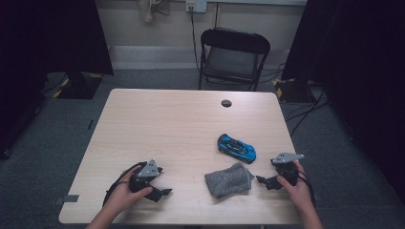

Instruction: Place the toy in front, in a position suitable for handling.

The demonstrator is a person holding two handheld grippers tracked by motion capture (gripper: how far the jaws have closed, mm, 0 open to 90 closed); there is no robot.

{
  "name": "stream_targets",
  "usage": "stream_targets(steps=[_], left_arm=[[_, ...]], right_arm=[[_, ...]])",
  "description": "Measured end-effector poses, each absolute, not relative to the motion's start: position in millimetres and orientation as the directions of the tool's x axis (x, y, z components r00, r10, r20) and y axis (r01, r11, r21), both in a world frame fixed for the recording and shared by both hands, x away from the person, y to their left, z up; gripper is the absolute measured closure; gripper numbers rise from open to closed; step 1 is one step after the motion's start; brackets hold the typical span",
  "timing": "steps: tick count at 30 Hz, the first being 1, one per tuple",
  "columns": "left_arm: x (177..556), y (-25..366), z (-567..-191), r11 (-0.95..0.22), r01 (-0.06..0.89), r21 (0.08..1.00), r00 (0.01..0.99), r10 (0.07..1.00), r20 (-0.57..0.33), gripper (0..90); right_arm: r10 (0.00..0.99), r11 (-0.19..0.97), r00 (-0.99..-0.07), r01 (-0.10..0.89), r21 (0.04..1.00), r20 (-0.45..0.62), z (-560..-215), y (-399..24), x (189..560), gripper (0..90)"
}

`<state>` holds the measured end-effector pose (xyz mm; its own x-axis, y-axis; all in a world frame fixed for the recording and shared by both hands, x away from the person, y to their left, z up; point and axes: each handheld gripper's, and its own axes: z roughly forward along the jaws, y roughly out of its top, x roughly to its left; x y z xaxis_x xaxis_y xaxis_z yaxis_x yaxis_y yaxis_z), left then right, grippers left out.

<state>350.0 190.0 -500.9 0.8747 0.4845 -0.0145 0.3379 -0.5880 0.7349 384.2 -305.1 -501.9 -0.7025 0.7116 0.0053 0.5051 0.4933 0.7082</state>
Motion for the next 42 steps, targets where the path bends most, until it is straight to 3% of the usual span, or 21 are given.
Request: stream_targets(steps=[14, 17, 28, 34, 41, 42], left_arm=[[349.2, 190.1, -500.7, -0.584, 0.346, 0.734, 0.87, 0.492, -0.019, 12.2], [349.6, 190.6, -500.5, -0.582, 0.349, 0.734, 0.87, 0.493, -0.023, 12.3], [350.1, 192.4, -500.3, -0.574, 0.355, 0.738, 0.866, 0.499, -0.029, 14.7], [349.4, 192.3, -500.4, -0.576, 0.351, 0.738, 0.867, 0.498, -0.024, 14.7], [349.9, 193.4, -500.2, -0.574, 0.353, 0.739, 0.867, 0.498, -0.027, 14.9], [349.5, 193.3, -500.3, -0.58, 0.346, 0.738, 0.869, 0.495, -0.019, 15.0]], right_arm=[[0.729, 0.476, -0.684, 0.517, 0.712, 0.01, -501.9, -305.8, 383.9, 2.1], [0.74, 0.463, -0.673, 0.518, 0.719, 0.009, -500.5, -306.0, 382.2, 9.6], [0.706, 0.415, -0.703, 0.507, 0.755, 0.085, -482.4, -289.5, 372.7, 13.2], [0.65, 0.385, -0.75, 0.463, 0.798, 0.122, -465.6, -270.3, 368.8, 20.8], [0.604, 0.498, -0.795, 0.427, 0.755, 0.051, -473.3, -250.7, 369.3, 27.1], [0.578, 0.52, -0.814, 0.426, 0.741, 0.062, -479.2, -245.9, 369.2, 32.2]])
